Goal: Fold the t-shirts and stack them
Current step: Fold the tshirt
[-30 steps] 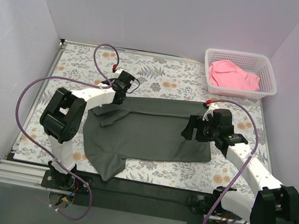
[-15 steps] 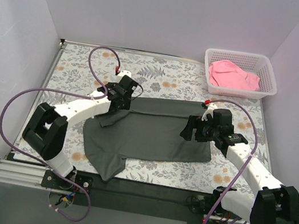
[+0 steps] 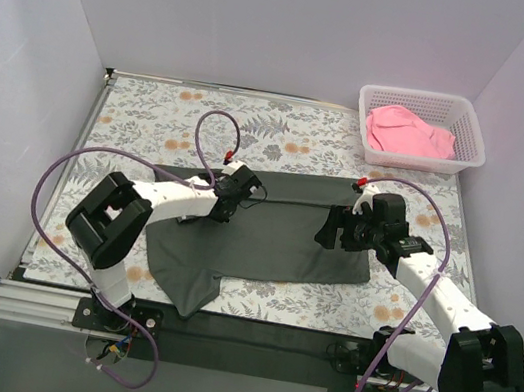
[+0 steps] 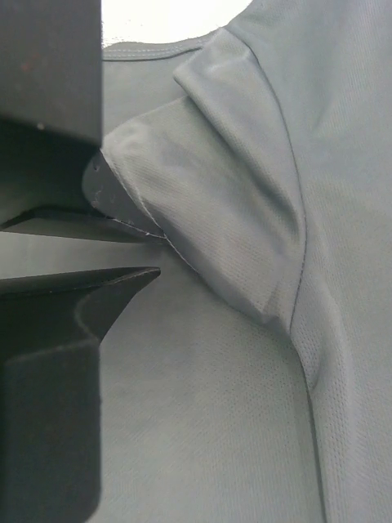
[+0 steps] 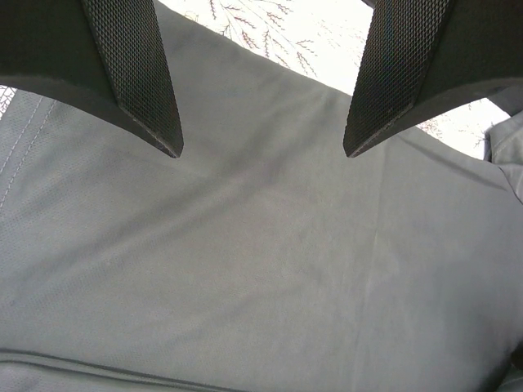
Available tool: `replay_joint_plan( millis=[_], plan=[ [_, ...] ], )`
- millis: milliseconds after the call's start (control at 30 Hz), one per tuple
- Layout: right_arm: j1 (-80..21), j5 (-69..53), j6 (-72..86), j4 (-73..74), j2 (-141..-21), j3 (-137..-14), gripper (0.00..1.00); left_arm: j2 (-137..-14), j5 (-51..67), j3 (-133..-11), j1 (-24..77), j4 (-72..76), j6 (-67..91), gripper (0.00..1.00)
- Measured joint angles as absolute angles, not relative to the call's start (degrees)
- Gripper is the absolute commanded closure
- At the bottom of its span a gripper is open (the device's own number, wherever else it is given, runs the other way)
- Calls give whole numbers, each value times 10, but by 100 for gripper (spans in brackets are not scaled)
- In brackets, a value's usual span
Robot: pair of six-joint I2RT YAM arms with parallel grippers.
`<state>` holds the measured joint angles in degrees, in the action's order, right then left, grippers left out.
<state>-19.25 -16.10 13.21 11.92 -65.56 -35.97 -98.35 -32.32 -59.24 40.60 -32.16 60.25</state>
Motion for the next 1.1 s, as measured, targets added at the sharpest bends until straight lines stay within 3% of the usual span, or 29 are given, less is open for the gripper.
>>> replay_joint_plan(
  millis=[167,633,1100],
  plan=[
    [-192,-161,132,119,-653,-357,28,-1013,-335,-592,406,-308,579,81],
    [-192,-161,132,119,-649,-357,28,-1038,-392,-614,387,-283,535,69],
    [-192,-161,132,119,-649,-352,28,-1050,-397,-632,368,-267,514,66]
  ],
)
